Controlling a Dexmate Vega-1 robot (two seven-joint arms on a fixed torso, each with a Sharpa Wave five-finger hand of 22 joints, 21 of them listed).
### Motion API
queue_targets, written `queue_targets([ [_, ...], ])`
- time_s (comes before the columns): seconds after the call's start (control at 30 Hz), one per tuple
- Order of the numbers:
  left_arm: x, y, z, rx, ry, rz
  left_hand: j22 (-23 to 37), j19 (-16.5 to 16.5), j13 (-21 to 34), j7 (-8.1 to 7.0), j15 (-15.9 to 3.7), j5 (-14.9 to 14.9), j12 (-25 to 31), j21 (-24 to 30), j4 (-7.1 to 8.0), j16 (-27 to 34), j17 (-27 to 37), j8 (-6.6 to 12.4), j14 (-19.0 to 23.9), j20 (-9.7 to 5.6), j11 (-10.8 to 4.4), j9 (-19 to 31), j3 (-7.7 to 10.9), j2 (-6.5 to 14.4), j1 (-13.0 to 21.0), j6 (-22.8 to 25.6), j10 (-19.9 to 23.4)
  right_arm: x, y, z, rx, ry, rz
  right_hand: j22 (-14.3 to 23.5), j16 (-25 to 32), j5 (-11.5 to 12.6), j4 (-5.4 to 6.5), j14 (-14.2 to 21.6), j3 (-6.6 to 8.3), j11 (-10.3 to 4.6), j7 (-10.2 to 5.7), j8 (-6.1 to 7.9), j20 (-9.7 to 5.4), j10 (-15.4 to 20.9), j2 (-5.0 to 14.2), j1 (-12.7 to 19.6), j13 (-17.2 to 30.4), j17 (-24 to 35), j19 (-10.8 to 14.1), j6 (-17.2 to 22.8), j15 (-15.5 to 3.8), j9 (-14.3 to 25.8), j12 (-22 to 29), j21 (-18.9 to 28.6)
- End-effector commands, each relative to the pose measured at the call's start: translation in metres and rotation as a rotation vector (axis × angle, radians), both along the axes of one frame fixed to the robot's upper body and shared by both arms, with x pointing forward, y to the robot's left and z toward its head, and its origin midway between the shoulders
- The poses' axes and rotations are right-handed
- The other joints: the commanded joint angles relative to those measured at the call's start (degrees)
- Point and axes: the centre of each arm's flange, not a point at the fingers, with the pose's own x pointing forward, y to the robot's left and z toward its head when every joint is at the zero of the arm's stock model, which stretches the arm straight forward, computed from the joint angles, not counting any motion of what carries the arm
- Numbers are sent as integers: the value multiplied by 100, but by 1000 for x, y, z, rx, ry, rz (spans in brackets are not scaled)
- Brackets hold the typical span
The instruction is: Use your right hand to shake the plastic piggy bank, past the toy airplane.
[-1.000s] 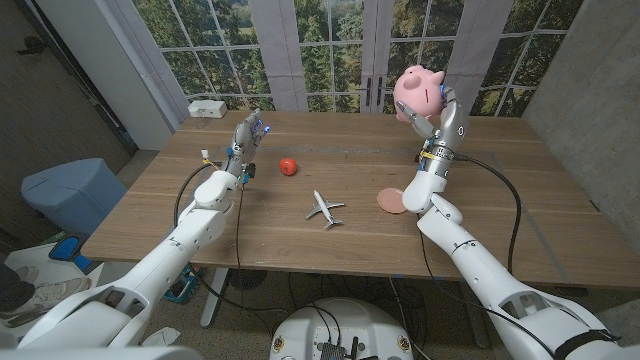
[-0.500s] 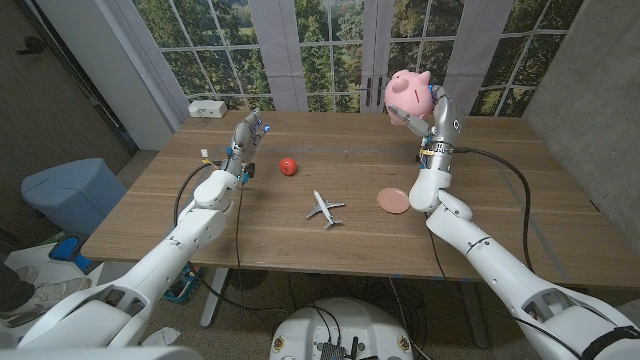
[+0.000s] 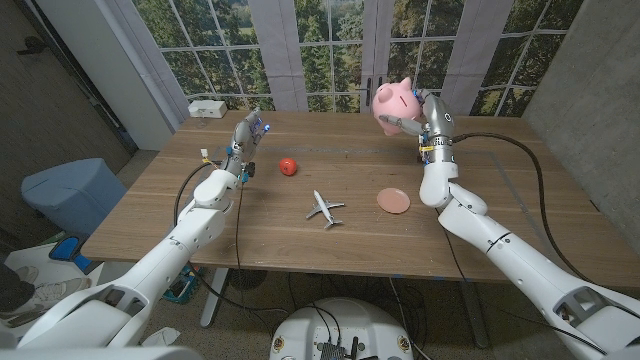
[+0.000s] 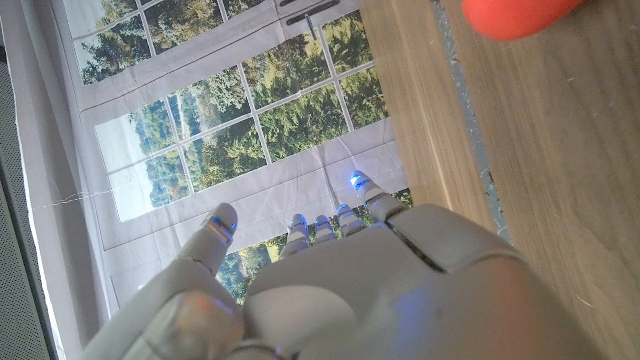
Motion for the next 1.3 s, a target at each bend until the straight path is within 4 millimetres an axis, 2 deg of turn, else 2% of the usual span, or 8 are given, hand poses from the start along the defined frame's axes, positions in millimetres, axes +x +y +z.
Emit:
queue_targets([
  [0.03, -1, -1, 0, 2, 0, 0, 14, 39, 16, 2, -157, 1, 0, -30, -26, 4, 22, 11, 1, -2, -4, 31, 19, 310, -50, 2, -18, 13, 3, 0, -110, 291, -1, 14, 16, -3, -26, 1607, 1797, -1828, -1341, 24, -1086, 1863, 1889, 1855, 1535, 483, -714, 1997, -2364, 458, -15, 9],
  [0.6, -2, 0, -2, -2, 4, 3, 14, 41, 16, 1, -160, 1, 0, -29, -27, 4, 22, 12, 0, -5, -9, 31, 19, 310, -50, 3, -17, 18, 9, 1, -142, 330, -12, 13, -19, -18, -35, 1611, 1787, -1825, -1345, 16, -1078, 1875, 1886, 1874, 1537, 453, -713, 2003, -2366, 458, -48, 20],
  [1.3, -2, 0, -3, 1, 13, 3, 14, 40, 16, 1, -153, -1, -1, -30, -35, 2, 21, 12, -5, -4, -3, 31, 15, 298, -51, 1, -23, 44, 15, -17, -156, 440, 12, 11, -47, -17, -32, 1636, 1765, -1835, -1348, -1, -1060, 1894, 1897, 1869, 1544, 445, -715, 1994, -2376, 462, -88, 30],
])
